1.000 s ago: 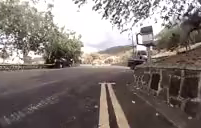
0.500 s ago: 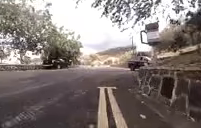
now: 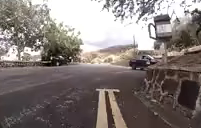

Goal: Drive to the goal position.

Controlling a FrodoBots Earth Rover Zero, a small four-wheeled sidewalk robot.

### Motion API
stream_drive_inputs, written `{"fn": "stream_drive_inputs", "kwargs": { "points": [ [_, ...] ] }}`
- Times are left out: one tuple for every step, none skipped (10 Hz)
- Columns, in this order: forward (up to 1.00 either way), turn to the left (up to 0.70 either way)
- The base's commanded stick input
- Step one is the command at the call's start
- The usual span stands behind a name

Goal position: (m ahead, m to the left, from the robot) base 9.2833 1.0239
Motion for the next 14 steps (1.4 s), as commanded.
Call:
{"fn": "stream_drive_inputs", "kwargs": {
  "points": [
    [0.85,0.0],
    [0.85,0.0],
    [0.85,0.0],
    [0.85,0.0],
    [0.85,0.0],
    [0.85,0.0],
    [0.85,0.0],
    [0.85,0.0],
    [0.85,0.0],
    [0.85,0.0],
    [0.85,0.0],
    [0.85,0.0],
    [0.85,-0.01],
    [0.85,-0.03]
  ]
}}
